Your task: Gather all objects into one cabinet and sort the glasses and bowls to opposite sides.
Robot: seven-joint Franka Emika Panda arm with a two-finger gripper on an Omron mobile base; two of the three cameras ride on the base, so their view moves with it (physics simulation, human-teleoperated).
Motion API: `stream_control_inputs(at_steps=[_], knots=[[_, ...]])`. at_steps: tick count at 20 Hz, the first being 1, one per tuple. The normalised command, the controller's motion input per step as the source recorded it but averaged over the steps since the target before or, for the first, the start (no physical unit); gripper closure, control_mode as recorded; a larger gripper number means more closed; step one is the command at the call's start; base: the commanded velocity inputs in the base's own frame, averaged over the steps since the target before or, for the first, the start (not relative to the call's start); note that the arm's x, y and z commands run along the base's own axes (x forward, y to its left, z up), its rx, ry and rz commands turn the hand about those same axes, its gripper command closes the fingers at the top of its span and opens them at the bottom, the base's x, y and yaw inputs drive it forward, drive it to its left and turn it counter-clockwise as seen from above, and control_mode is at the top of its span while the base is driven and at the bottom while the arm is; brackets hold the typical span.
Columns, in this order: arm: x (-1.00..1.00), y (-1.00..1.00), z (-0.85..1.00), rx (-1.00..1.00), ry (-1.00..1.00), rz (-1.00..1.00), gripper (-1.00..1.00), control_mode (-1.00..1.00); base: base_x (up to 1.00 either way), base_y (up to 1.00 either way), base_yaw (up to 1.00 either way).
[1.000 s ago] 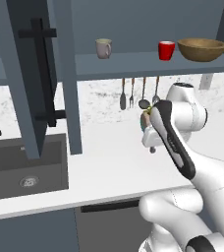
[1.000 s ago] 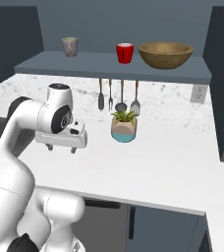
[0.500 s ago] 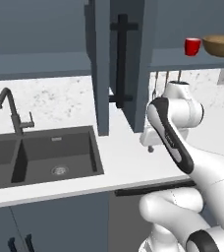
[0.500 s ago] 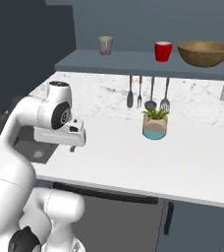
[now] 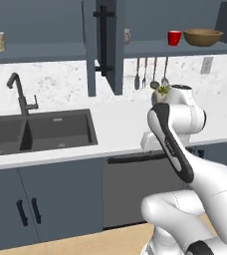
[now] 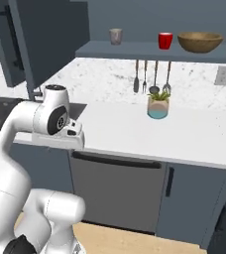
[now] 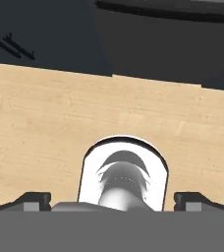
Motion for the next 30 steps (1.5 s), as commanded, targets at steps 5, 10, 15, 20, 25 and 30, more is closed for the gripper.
stream_control_inputs(at_steps=[5,10,15,20,25,30], knots=[[0.00,0.00,0.00,0.00,0.00,0.00,-1.00,1.00,-0.39,0.59,-0.06],[0.00,0.00,0.00,0.00,0.00,0.00,-1.00,1.00,-0.02,1.00,-0.15],[0.00,0.00,0.00,0.00,0.00,0.00,-1.00,1.00,-0.02,1.00,-0.14],[0.00,0.00,0.00,0.00,0.00,0.00,-1.00,1.00,0.02,0.87,0.01],[0.00,0.00,0.00,0.00,0.00,0.00,-1.00,1.00,0.61,0.34,0.00],[0.00,0.00,0.00,0.00,0.00,0.00,-1.00,1.00,1.00,0.00,0.00]])
